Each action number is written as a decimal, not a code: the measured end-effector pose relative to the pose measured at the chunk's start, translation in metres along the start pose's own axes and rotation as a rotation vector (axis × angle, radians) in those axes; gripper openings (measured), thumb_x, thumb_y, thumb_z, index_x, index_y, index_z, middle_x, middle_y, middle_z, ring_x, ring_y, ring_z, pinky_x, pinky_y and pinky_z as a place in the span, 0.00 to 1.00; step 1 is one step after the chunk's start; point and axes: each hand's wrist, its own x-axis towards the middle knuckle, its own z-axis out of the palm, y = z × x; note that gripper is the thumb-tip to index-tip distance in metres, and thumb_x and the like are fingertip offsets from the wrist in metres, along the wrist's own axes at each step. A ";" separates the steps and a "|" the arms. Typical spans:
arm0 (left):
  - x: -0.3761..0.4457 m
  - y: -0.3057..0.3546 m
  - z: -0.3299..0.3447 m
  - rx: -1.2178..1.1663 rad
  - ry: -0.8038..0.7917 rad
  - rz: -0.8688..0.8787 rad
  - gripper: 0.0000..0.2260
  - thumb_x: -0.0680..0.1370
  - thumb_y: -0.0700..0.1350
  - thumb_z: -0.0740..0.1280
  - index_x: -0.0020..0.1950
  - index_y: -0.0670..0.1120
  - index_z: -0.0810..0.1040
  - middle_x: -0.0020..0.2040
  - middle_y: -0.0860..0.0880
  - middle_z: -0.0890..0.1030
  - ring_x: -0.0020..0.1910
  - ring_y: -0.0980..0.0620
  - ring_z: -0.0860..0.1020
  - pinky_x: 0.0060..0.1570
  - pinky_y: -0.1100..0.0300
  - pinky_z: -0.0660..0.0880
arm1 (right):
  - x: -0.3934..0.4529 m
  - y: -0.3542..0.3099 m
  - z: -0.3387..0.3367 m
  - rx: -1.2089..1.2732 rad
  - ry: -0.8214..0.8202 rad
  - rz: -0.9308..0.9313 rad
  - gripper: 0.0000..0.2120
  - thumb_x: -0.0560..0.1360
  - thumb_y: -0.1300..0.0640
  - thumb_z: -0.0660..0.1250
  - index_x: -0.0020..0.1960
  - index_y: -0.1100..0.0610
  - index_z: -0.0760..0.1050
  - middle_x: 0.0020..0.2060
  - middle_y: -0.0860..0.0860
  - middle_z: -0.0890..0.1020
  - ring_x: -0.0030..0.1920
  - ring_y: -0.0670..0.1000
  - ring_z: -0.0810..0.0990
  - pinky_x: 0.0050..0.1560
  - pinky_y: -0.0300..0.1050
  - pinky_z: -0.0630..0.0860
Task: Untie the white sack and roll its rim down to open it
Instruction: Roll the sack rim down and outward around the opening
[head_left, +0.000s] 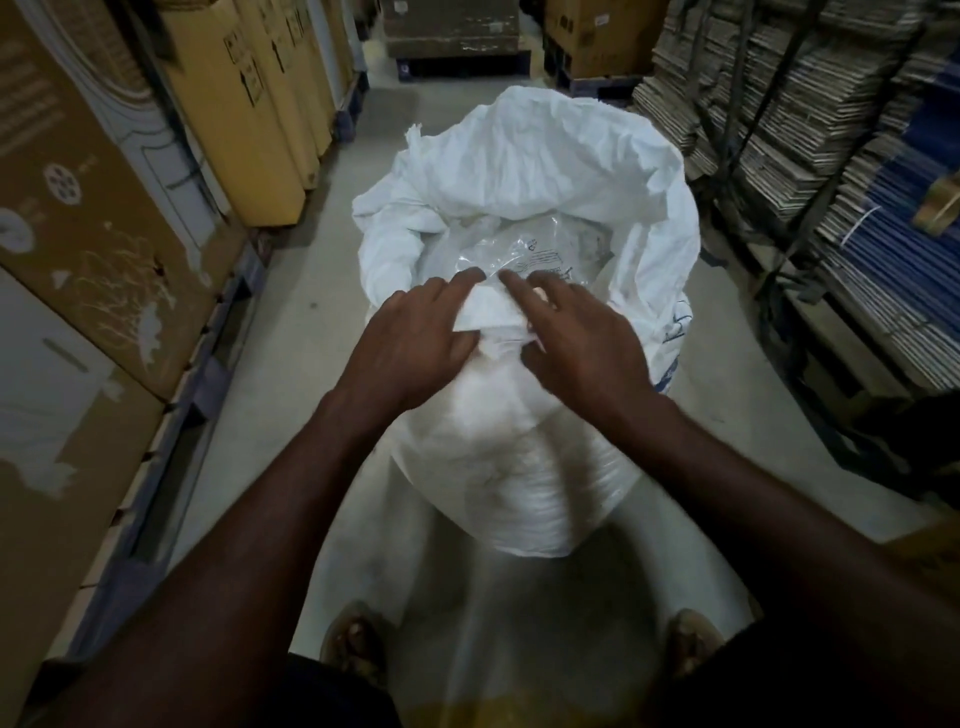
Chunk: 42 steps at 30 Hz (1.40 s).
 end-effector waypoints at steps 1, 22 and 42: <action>-0.002 0.000 -0.001 -0.001 -0.025 0.001 0.30 0.81 0.57 0.68 0.81 0.53 0.66 0.55 0.47 0.81 0.55 0.43 0.80 0.56 0.45 0.75 | -0.001 0.006 -0.001 0.027 0.032 0.021 0.38 0.72 0.56 0.75 0.80 0.52 0.68 0.69 0.54 0.77 0.60 0.60 0.81 0.47 0.53 0.81; 0.006 0.005 -0.005 -0.017 0.278 -0.025 0.17 0.79 0.47 0.69 0.68 0.45 0.79 0.57 0.48 0.85 0.56 0.45 0.82 0.50 0.50 0.77 | 0.003 0.008 -0.015 0.105 0.140 0.014 0.22 0.74 0.48 0.69 0.67 0.51 0.76 0.44 0.51 0.84 0.43 0.61 0.85 0.33 0.51 0.78; 0.005 0.012 -0.012 -0.019 0.057 -0.022 0.10 0.80 0.46 0.69 0.59 0.47 0.73 0.46 0.49 0.80 0.45 0.43 0.80 0.40 0.45 0.74 | 0.002 0.012 0.000 0.080 -0.031 0.006 0.34 0.70 0.48 0.68 0.76 0.50 0.69 0.56 0.52 0.76 0.58 0.58 0.76 0.54 0.56 0.74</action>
